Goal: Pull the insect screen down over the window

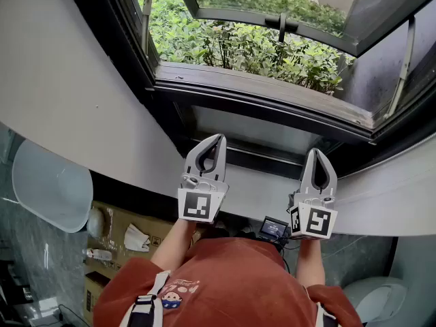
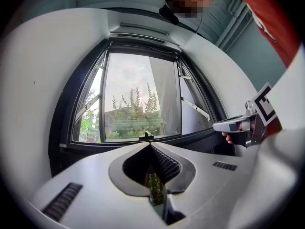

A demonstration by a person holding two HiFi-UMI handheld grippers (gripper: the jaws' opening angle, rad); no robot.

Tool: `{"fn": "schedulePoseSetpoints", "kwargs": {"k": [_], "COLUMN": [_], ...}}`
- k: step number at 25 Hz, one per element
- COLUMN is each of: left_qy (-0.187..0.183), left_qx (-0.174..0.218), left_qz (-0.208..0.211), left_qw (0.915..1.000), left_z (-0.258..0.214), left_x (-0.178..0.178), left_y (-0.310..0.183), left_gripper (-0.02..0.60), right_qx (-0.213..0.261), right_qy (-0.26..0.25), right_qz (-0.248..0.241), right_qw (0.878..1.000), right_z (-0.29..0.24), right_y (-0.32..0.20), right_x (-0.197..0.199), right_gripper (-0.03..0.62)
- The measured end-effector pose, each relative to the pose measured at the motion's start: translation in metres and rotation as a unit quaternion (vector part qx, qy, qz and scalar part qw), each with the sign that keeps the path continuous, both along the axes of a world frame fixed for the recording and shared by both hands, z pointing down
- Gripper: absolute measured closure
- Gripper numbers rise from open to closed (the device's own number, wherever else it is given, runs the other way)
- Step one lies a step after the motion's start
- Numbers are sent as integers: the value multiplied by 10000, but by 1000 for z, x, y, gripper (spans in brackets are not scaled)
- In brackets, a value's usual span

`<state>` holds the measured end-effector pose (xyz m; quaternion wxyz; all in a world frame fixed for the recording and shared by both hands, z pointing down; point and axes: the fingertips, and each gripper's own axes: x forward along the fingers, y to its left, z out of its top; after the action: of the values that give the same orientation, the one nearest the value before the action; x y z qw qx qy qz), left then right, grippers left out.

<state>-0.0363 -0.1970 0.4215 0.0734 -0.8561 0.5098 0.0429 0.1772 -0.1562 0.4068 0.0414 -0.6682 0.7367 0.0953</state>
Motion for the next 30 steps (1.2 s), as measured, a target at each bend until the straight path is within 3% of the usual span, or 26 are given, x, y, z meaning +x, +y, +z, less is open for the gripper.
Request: {"fn": "schedulePoseSetpoints", "kwargs": {"k": [16, 30], "left_qy": [0, -46], "left_qx": [129, 106], "left_qz": [184, 91], "left_qw": [9997, 9999], "left_z": [-2, -2], "left_x": [10, 8], "left_y": [7, 8], "left_gripper": [577, 577], "right_qx": [51, 92], "right_qy": [14, 149], "right_qz": [10, -4], "right_qw": [10000, 9998], "right_z": [4, 3], "right_y": [2, 3], "right_x": [0, -2], "right_gripper": [585, 585]}}
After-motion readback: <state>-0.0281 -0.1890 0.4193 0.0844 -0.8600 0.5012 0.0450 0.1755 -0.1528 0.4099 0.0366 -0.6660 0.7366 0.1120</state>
